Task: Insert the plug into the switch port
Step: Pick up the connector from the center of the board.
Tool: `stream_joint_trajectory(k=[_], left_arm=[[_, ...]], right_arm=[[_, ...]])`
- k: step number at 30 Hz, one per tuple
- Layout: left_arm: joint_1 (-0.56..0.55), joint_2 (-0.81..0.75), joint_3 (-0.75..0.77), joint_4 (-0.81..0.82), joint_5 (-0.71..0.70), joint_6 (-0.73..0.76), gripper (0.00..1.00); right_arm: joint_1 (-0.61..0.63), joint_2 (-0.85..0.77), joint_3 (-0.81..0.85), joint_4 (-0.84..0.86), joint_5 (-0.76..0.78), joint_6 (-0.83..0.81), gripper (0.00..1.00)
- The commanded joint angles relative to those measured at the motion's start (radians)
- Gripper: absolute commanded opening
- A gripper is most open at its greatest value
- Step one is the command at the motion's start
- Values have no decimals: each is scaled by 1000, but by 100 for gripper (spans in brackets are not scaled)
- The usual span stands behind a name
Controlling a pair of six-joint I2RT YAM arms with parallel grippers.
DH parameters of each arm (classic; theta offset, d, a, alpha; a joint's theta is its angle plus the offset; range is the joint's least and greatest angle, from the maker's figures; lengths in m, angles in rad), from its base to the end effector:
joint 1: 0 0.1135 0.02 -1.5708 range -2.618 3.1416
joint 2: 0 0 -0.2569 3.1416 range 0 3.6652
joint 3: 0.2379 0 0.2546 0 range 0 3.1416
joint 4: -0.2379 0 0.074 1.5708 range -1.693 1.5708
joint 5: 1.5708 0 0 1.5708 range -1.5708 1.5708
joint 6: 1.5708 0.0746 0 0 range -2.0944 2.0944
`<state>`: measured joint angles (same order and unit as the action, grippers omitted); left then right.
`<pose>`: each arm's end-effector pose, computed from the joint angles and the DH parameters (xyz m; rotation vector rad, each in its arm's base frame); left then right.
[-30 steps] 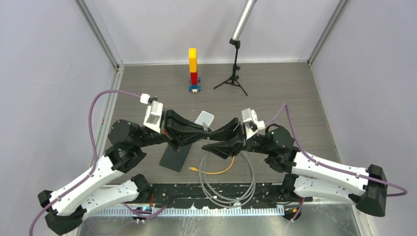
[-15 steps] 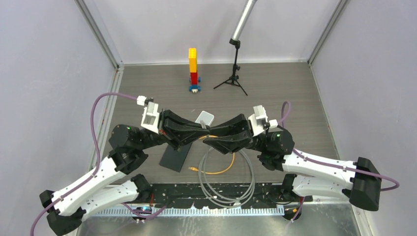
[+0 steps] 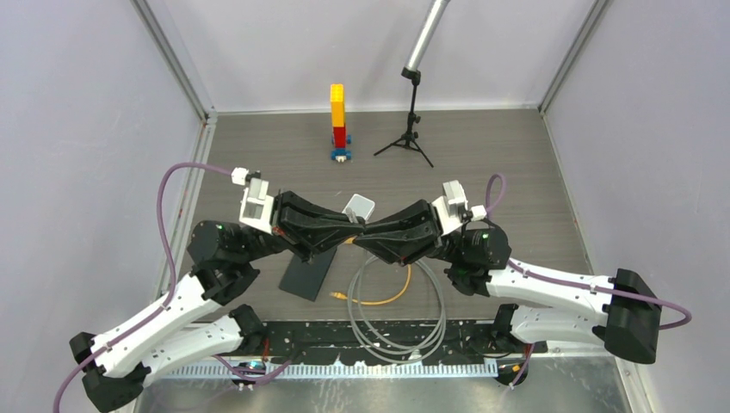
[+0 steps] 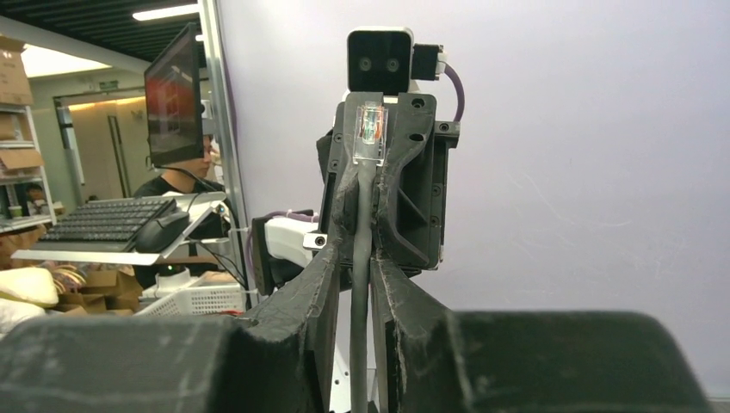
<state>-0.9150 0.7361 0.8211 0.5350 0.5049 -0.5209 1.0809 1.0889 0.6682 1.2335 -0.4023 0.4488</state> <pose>0.0839 -0.1682 0.4477 0.7139 0.9168 -1.5294 0.0916 0.2338 0.3985 -0.6687 0.6635 1.5813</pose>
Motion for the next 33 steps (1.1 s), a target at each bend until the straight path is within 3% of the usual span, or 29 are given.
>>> stream_joint_trajectory(k=[1,8,13,17,22,23,25,26,27,28,33], left_arm=[[-3,-18,-2,82,-14,-15,0],[-3,-18,-7,82,-12,-12,0],[-4,-23,-13,82,-12,-11,0],[-4,-29,-16,83,-16,-7,0],[-4,-49,-26,62,-41,7,0],[-4,-57,-26,52,-50,13,9],[-2,-79,-23,-1,-77,34,51],[-4,-94,-16,-46,-88,48,66],[-2,-119,-7,-104,-106,66,89],[-3,-142,4,-191,-130,82,98],[-2,-251,80,-621,-384,146,100]], right_arm=[[7,-2,35,71,21,5,26],[7,12,46,71,20,9,29],[6,26,56,74,7,14,24],[7,28,54,76,8,16,3],[7,0,41,5,34,-22,1],[6,-12,42,-36,45,-33,1],[5,-60,44,-138,63,-65,0],[5,-87,48,-218,78,-91,0],[5,-117,55,-311,100,-121,0],[4,-149,67,-438,137,-154,0],[7,-228,208,-1118,339,-314,1]])
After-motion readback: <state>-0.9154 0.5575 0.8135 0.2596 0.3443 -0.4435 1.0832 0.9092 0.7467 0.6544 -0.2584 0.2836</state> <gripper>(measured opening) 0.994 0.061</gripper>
